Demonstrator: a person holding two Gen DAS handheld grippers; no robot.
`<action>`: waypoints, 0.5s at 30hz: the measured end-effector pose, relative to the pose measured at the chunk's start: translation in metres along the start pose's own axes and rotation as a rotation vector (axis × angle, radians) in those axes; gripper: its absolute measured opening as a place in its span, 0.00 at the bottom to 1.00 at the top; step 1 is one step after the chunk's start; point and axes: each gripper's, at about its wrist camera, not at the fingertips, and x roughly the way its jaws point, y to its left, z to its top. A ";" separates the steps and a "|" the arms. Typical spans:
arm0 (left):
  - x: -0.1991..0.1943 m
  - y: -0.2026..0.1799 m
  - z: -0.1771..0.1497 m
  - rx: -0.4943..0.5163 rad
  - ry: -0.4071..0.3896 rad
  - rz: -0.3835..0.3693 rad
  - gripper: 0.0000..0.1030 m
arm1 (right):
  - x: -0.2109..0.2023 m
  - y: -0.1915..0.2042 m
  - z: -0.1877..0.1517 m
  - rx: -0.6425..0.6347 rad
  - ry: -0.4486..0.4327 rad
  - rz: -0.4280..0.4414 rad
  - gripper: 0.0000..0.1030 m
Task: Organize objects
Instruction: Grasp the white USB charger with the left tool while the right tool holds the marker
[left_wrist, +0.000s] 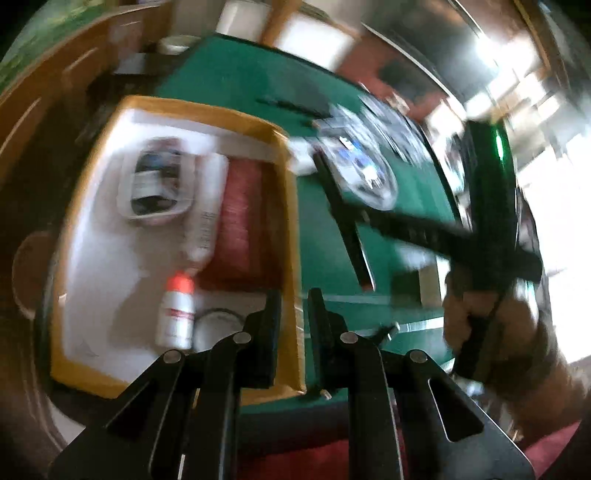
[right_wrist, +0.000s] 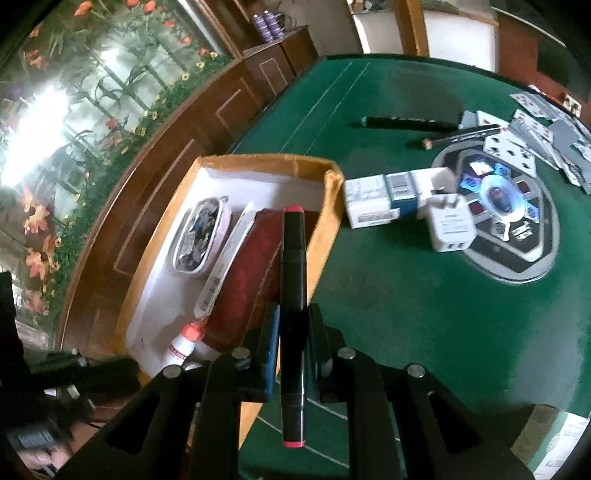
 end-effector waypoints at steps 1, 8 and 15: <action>0.008 -0.008 0.000 0.032 0.029 -0.015 0.14 | -0.004 -0.004 0.000 0.008 -0.007 -0.005 0.12; 0.064 -0.084 0.001 0.237 0.184 -0.100 0.48 | -0.065 -0.065 -0.020 0.119 -0.107 -0.075 0.12; 0.110 -0.162 0.020 0.400 0.226 -0.204 0.63 | -0.142 -0.154 -0.068 0.324 -0.209 -0.203 0.13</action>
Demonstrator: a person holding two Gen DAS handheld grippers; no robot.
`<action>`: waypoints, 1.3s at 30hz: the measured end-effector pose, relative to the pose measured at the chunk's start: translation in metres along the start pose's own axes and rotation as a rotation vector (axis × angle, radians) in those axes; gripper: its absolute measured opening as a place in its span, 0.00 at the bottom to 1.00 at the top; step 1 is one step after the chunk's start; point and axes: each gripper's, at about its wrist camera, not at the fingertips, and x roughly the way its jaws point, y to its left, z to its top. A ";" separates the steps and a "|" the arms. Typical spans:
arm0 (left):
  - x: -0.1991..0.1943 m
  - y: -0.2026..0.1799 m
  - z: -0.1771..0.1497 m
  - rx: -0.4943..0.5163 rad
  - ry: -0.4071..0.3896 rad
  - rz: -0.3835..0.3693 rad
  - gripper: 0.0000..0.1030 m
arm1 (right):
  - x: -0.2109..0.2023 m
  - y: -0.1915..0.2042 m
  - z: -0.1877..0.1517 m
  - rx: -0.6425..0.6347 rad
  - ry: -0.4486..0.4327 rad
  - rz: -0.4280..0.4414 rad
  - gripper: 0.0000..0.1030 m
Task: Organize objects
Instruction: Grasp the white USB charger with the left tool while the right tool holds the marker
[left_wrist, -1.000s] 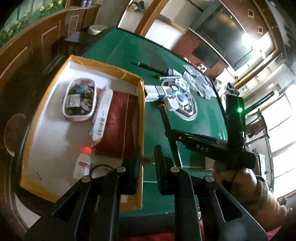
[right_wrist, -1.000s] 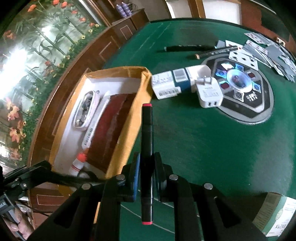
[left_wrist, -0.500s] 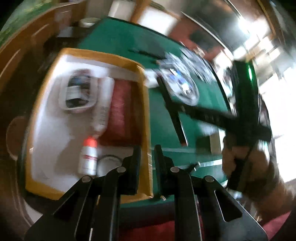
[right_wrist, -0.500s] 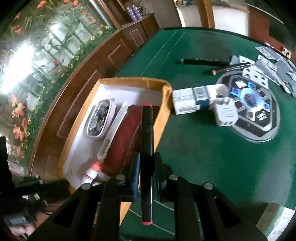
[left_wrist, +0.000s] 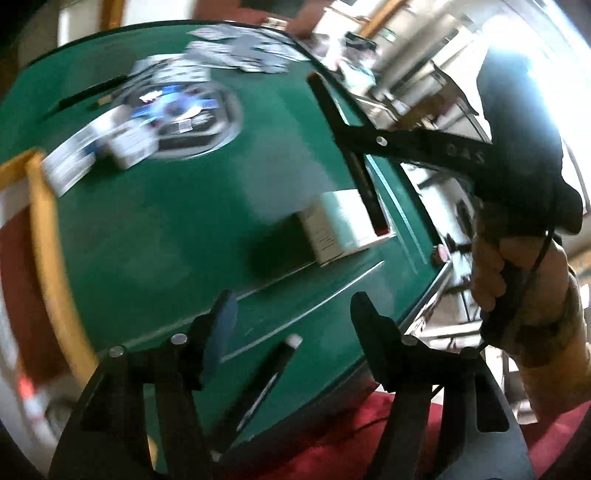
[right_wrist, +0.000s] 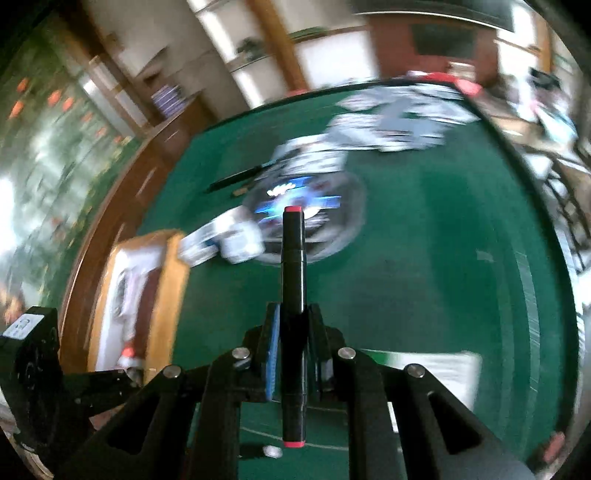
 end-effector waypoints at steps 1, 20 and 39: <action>0.005 -0.004 0.007 0.020 0.001 0.002 0.63 | -0.009 -0.018 -0.003 0.037 -0.013 -0.022 0.13; 0.058 0.142 0.123 -0.429 -0.091 0.529 0.63 | -0.031 -0.078 -0.025 0.148 -0.022 -0.014 0.13; 0.053 0.112 0.062 -0.343 -0.032 0.511 0.38 | 0.014 -0.030 -0.014 0.014 0.067 0.059 0.13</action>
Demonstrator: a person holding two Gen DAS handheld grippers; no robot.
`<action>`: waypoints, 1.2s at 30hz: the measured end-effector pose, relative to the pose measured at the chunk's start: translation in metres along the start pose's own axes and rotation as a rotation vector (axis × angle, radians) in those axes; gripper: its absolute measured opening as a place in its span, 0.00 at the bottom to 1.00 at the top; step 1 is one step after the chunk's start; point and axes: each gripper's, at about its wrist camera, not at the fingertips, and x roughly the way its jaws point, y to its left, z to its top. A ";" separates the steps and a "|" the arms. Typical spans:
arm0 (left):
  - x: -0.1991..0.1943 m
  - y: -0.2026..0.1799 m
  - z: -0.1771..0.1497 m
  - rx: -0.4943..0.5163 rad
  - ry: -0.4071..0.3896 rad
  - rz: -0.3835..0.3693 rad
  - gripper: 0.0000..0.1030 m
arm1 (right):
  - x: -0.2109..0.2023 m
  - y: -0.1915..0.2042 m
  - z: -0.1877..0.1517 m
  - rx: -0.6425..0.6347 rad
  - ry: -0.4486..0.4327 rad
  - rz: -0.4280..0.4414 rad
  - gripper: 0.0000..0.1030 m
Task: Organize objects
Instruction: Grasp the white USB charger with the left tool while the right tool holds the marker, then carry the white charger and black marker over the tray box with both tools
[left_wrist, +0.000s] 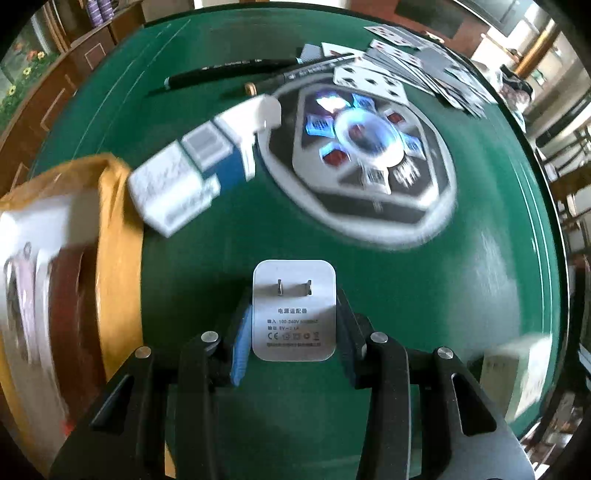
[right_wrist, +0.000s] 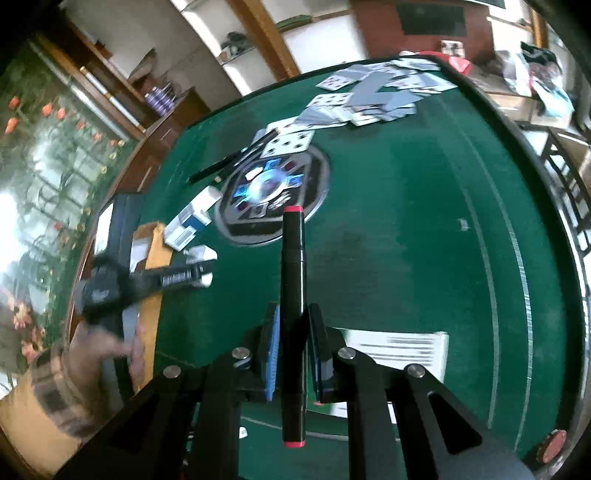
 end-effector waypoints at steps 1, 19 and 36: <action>-0.003 -0.002 -0.006 0.011 -0.004 0.002 0.38 | 0.004 0.005 0.000 -0.011 0.007 0.006 0.13; -0.082 0.030 -0.078 0.039 -0.085 0.015 0.38 | 0.052 0.106 -0.007 -0.194 0.098 0.071 0.13; -0.125 0.101 -0.110 -0.062 -0.140 0.027 0.38 | 0.069 0.188 -0.018 -0.295 0.127 0.128 0.13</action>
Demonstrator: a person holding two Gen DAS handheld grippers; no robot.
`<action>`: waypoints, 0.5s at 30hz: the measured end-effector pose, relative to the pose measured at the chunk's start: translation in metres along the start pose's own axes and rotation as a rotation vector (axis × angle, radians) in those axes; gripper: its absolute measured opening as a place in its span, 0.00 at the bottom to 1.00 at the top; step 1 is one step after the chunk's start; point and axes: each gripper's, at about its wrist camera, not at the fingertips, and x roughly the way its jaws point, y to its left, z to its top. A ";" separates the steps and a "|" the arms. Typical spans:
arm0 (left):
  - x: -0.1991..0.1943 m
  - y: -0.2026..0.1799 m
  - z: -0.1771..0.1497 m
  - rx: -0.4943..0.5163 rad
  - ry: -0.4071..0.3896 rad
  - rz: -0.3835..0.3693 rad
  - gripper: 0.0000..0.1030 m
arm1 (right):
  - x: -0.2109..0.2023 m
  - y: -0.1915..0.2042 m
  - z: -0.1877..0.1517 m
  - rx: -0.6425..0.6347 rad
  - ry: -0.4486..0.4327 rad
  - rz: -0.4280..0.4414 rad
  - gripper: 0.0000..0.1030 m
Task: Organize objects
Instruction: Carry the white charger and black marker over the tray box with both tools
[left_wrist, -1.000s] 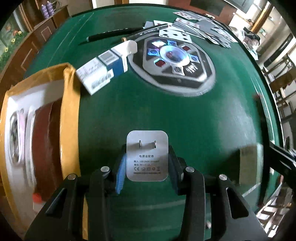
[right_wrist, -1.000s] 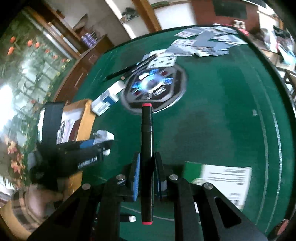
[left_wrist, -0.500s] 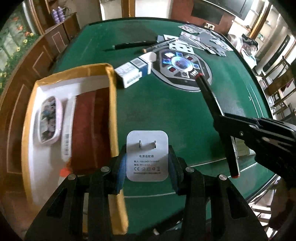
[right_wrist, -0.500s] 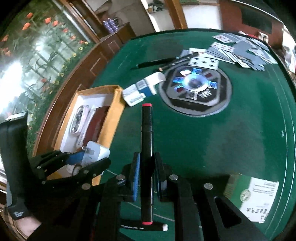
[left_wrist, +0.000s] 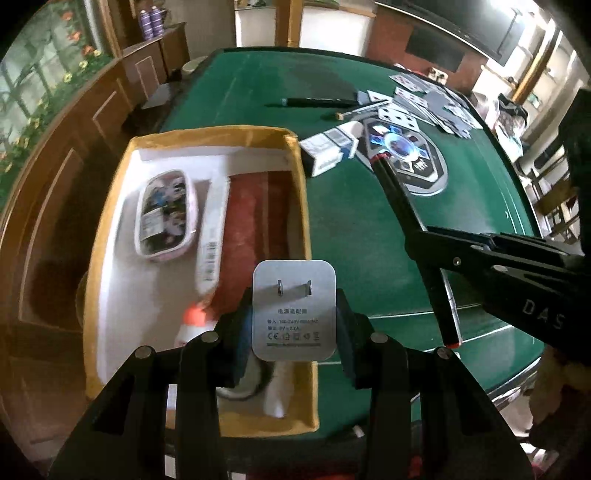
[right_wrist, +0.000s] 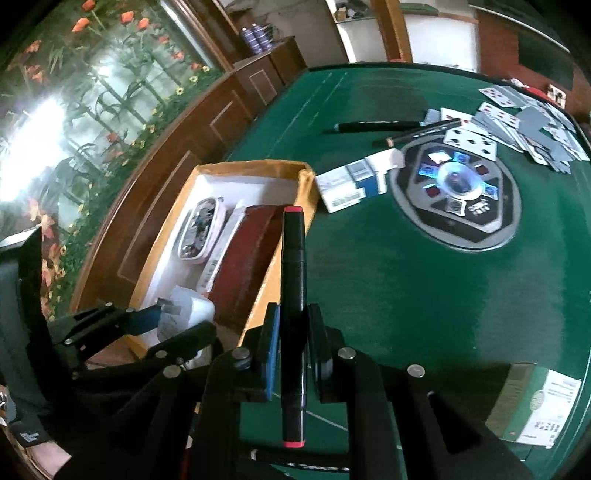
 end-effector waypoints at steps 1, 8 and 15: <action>-0.003 0.007 -0.002 -0.013 -0.002 -0.002 0.38 | 0.001 0.003 0.000 -0.002 0.002 0.003 0.13; -0.018 0.054 -0.019 -0.097 -0.006 -0.001 0.38 | 0.014 0.026 0.000 -0.006 0.019 0.022 0.12; -0.002 0.106 -0.019 -0.192 0.044 -0.016 0.38 | 0.027 0.048 -0.002 -0.008 0.040 0.030 0.12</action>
